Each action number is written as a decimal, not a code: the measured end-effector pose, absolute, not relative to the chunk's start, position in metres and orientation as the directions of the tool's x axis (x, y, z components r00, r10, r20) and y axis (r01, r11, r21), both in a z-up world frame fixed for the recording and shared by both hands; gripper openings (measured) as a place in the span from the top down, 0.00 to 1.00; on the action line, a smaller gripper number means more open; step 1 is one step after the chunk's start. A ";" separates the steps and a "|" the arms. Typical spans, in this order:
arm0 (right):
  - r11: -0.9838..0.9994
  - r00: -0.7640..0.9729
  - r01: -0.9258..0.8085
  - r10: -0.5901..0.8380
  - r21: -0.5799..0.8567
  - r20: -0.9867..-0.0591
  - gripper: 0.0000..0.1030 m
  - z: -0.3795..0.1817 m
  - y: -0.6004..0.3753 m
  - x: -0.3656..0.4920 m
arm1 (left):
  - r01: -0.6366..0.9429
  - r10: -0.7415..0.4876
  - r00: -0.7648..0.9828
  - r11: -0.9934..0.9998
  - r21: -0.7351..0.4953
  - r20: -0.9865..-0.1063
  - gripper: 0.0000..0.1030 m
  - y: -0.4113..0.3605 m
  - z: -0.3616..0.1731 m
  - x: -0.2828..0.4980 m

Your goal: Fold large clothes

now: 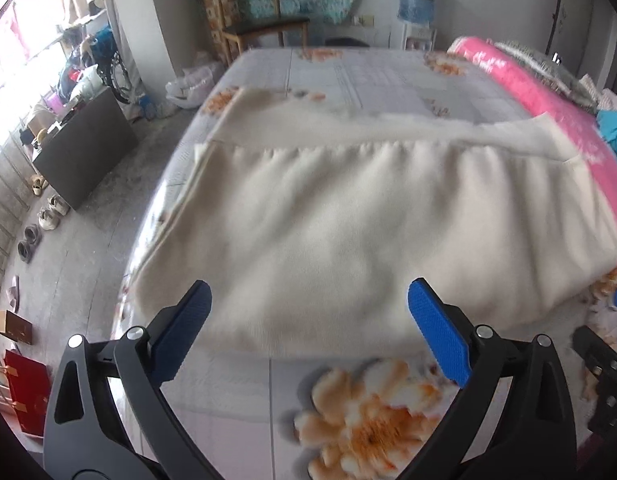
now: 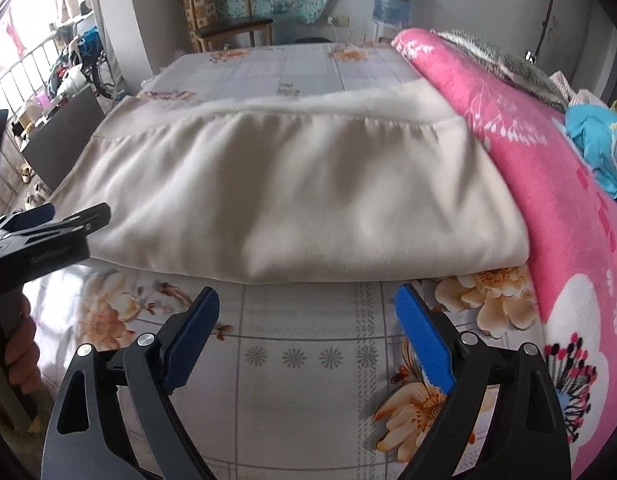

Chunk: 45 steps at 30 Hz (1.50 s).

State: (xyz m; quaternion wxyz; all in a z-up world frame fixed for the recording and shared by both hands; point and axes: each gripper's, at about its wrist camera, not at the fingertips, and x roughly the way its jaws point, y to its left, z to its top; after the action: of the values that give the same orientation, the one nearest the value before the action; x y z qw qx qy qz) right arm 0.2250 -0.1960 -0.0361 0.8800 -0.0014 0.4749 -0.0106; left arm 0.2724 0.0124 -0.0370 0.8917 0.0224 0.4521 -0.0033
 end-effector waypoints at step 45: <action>0.993 0.645 0.093 -0.113 -0.069 -0.756 0.06 0.026 -0.192 0.152 | -0.019 0.007 0.592 1.000 -0.005 -0.806 0.08 -0.006 0.019 0.163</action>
State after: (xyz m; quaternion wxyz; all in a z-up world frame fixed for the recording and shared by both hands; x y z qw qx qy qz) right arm 0.1518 -0.1917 0.0256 0.9067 -0.0122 0.4177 -0.0566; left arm 0.1628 -0.0062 0.0186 0.8922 -0.0064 0.4516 0.0073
